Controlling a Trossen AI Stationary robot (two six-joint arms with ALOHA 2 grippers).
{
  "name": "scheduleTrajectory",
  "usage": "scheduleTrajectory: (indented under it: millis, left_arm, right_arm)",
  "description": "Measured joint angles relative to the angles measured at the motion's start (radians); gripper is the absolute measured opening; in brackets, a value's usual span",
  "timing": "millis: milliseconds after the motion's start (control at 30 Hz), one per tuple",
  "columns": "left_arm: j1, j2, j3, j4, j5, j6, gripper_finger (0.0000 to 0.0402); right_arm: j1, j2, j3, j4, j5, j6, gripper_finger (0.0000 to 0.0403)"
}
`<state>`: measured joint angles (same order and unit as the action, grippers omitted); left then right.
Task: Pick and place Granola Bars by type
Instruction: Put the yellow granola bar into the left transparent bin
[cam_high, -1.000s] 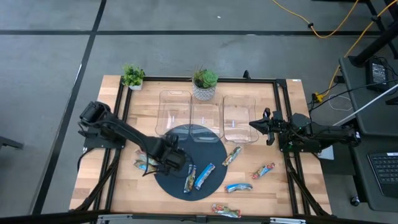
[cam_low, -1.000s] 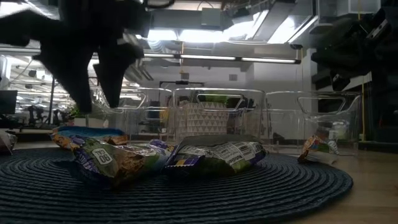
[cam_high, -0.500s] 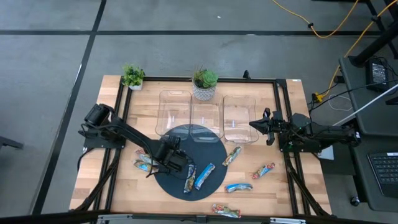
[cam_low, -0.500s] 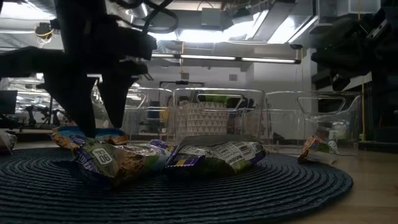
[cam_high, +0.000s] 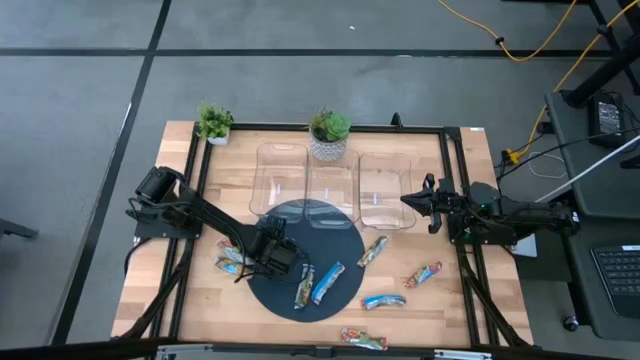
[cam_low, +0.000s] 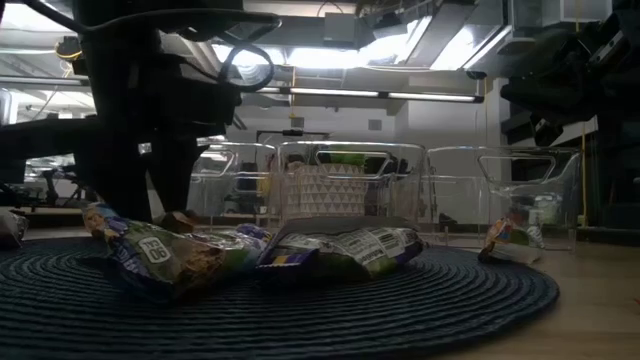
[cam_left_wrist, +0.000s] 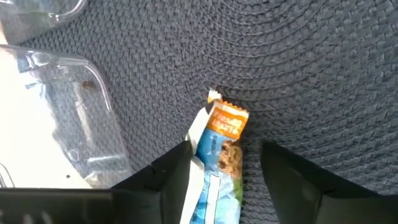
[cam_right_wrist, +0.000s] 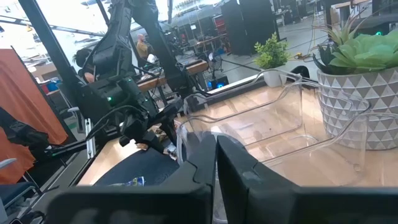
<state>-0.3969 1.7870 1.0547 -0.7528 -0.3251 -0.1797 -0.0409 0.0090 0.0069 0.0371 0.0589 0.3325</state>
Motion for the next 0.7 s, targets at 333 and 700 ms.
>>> scheduleTrajectory:
  millis: [333,700]
  left_arm:
    - [0.000,0.000,0.011,-0.007,0.013,-0.034,0.0079]
    - [-0.002,-0.009,0.166,-0.125,-0.009,-0.060,0.0027]
  right_arm:
    - [0.000,0.000,0.000,0.000,0.000,0.000,0.0019]
    - [0.000,0.000,0.000,0.000,0.000,0.000,0.0019]
